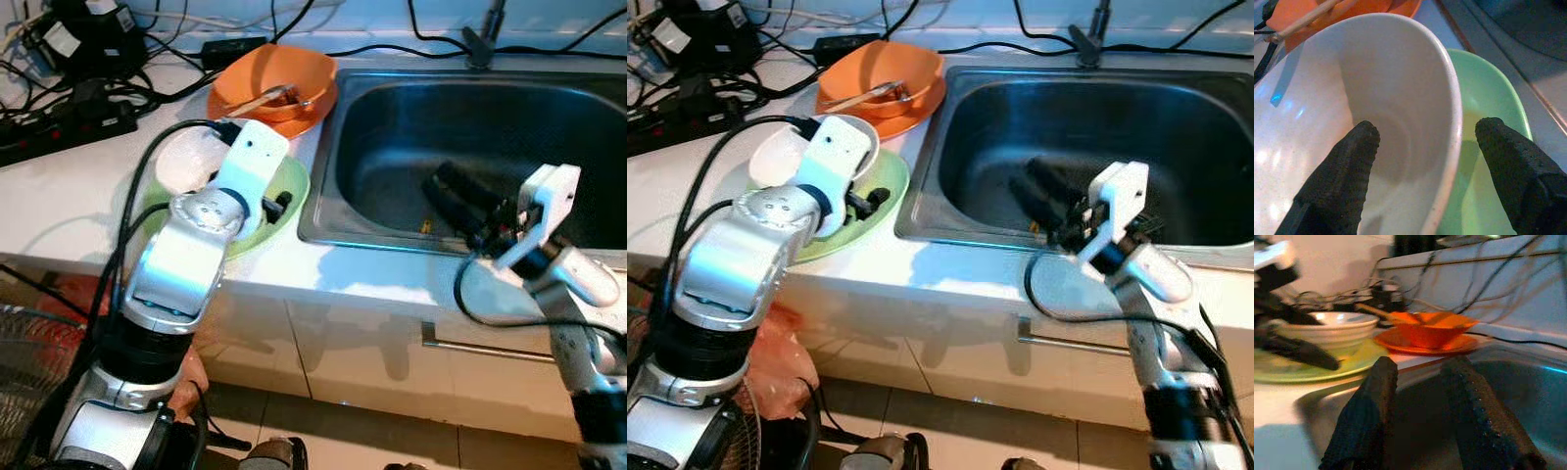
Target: Kitchen organization
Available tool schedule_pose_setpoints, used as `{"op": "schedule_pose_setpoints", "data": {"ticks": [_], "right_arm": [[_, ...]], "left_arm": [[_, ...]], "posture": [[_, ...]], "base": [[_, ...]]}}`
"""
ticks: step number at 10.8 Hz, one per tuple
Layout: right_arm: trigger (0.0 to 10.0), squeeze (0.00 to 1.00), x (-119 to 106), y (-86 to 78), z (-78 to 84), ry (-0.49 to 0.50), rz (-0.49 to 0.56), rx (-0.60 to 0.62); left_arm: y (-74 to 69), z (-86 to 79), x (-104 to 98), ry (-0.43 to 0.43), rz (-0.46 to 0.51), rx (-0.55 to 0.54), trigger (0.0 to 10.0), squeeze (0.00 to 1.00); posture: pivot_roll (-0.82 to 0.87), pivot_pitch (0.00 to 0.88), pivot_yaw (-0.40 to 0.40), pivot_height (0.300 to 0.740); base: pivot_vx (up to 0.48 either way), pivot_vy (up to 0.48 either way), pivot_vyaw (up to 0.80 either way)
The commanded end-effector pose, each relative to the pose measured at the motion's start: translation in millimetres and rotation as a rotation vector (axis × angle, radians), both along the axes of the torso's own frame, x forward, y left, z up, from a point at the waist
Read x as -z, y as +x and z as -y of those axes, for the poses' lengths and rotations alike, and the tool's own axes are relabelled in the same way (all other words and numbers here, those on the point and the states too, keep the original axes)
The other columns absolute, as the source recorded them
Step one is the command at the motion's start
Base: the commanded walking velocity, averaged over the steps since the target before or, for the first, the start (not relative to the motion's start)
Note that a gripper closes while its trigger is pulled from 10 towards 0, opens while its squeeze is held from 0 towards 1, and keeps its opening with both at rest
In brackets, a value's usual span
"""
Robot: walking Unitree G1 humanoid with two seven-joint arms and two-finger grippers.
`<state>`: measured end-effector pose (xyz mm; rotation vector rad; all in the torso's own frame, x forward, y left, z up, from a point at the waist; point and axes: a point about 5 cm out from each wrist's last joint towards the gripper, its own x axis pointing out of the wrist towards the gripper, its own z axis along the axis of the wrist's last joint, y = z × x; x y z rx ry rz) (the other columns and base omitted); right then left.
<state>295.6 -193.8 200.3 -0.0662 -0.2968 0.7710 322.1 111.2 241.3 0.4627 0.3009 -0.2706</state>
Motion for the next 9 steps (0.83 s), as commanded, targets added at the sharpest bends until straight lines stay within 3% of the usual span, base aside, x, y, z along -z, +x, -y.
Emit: {"op": "schedule_pose_setpoints", "data": {"ticks": [1, 3, 4, 5, 9], "right_arm": [[10.0, 0.00, 0.6, -6.1, -4.6, -0.020, -0.009, -0.070], [10.0, 0.00, 5.8, -15.5, -7.5, -0.043, -0.042, -0.153], [10.0, 0.00, 6.7, -15.4, -7.2, -0.046, -0.047, -0.149], [10.0, 0.00, 6.6, -15.4, -7.4, -0.046, -0.049, -0.151], [10.0, 0.00, 6.6, -15.8, -9.1, -0.054, -0.054, -0.163]], "left_arm": [[0.1, -0.9, 2.9, 0.008, -0.009, -0.003, 10.0, 0.00], [-1.0, -2.0, 3.2, 0.007, -0.012, -0.008, 10.0, 0.00], [-1.6, -2.4, 3.6, 0.007, -0.014, -0.009, 9.1, 0.00], [-1.9, -2.5, 3.7, 0.006, -0.015, -0.010, 0.0, 0.00], [-1.3, -1.8, 1.9, 0.004, -0.009, -0.007, 0.0, 0.00]], "posture": [[0.07, 0.112, 0.122, 0.740], [0.07, 0.120, 0.119, 0.740], [0.07, 0.124, 0.118, 0.740], [0.07, 0.128, 0.118, 0.740], [0.08, 0.135, 0.115, 0.740]], "base": [[0.000, 0.000, 0.00], [0.000, 0.000, 0.00], [0.000, 0.000, 0.00], [0.000, 0.000, 0.00], [0.000, 0.000, 0.00]]}}
